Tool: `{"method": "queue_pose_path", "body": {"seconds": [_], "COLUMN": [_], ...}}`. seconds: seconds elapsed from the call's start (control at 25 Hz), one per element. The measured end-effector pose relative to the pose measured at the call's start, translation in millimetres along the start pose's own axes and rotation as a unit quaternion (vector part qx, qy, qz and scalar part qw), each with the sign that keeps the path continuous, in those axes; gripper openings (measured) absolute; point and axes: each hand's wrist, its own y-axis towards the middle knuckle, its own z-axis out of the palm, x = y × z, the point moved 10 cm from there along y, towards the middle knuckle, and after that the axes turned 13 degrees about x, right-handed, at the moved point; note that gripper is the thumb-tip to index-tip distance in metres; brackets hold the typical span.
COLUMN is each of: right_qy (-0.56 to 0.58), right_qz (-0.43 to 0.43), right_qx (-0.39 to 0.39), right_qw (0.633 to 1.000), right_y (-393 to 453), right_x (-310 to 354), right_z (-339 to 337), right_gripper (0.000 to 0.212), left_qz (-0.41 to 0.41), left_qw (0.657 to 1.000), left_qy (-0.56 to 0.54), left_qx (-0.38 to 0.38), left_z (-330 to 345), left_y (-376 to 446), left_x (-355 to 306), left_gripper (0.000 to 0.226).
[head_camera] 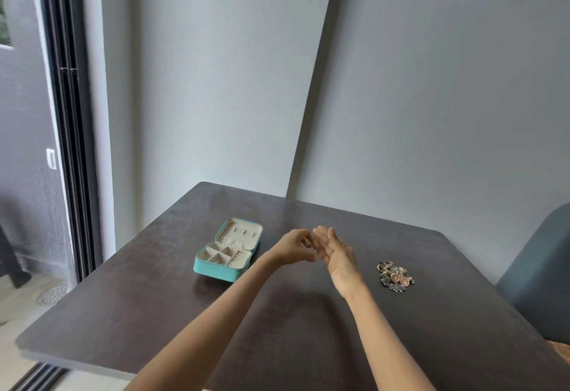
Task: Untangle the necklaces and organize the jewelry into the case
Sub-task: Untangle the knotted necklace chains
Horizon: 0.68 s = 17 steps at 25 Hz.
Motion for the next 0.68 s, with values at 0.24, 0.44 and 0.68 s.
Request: {"method": "queue_pose_path", "body": {"seconds": [0.24, 0.44, 0.68], "right_qy": [-0.086, -0.127, -0.145], "right_qz": [0.004, 0.016, 0.028], "right_qx": [-0.019, -0.007, -0.002], "right_qw": [0.996, 0.992, 0.989], "right_y": [6.8, 10.6, 11.9], "right_x": [2.7, 10.9, 22.9], "right_z": [-0.8, 3.8, 5.1], "right_gripper": [0.036, 0.033, 0.041], "left_qz": [0.010, 0.024, 0.062], "left_qw": [0.989, 0.991, 0.981], "left_qy": [0.045, -0.065, -0.169], "left_qx": [-0.138, -0.116, -0.073], "left_z": [-15.9, -15.9, -9.1], "left_y": [-7.5, -7.4, -10.4], "left_x": [9.9, 20.4, 8.1], "left_gripper": [0.009, 0.009, 0.006]}}
